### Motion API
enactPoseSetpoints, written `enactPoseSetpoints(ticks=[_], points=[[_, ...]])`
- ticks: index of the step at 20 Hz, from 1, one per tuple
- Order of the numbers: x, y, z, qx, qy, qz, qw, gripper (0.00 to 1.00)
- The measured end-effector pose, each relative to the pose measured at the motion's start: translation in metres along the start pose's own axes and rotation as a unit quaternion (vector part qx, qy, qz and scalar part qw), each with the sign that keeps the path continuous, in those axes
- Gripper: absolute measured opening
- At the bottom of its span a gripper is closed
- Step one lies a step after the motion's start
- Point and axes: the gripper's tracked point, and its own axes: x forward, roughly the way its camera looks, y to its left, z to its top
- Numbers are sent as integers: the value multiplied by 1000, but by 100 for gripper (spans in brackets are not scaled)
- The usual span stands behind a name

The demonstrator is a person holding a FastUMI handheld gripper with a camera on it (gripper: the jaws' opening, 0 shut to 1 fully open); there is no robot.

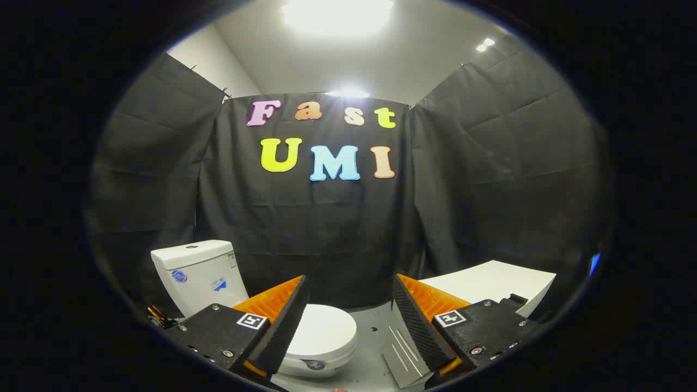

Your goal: Open the toilet lid.

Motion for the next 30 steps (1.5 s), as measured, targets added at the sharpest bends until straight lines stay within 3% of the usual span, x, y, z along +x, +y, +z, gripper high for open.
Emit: enactPoseSetpoints(ticks=[23,30], points=[[7,31,-10,36,6,55,998,96],[5,72,-16,62,6,85,994,96]])
